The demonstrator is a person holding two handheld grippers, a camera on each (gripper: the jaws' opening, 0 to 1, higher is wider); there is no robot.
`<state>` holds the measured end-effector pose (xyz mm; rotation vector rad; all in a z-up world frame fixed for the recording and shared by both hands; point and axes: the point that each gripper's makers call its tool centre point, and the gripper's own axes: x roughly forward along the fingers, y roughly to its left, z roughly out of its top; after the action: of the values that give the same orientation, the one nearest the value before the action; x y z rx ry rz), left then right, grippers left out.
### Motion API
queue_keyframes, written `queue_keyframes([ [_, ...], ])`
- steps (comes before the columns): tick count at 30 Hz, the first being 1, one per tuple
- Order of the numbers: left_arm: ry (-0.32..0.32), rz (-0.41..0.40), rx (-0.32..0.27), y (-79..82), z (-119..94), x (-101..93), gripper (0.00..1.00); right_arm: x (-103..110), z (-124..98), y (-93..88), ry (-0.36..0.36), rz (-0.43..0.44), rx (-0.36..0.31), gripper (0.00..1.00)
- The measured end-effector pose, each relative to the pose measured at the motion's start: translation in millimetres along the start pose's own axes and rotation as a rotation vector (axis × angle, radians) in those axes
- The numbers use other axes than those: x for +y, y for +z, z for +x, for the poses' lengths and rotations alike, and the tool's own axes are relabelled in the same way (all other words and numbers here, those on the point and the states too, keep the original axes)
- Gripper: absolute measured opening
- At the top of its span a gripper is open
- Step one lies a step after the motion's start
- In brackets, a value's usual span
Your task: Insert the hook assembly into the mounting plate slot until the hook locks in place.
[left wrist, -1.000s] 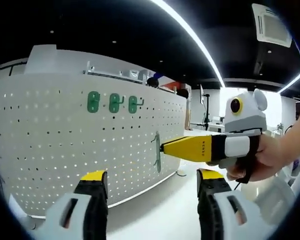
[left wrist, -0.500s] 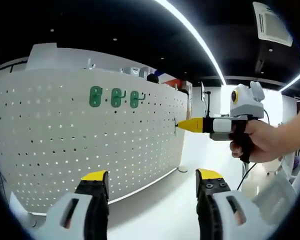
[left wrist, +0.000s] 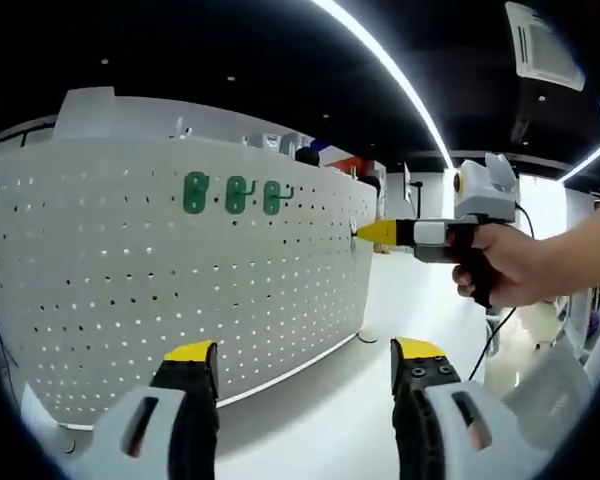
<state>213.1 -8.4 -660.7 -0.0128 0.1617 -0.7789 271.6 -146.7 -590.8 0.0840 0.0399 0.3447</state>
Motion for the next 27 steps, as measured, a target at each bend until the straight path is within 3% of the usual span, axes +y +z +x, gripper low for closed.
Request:
queue_keyframes([
  [27, 0.031, -0.009, -0.005, 0.5, -8, 9.8, 0.72, -19, 47, 40.3, -0.039, -0.040, -0.064, 0.00],
])
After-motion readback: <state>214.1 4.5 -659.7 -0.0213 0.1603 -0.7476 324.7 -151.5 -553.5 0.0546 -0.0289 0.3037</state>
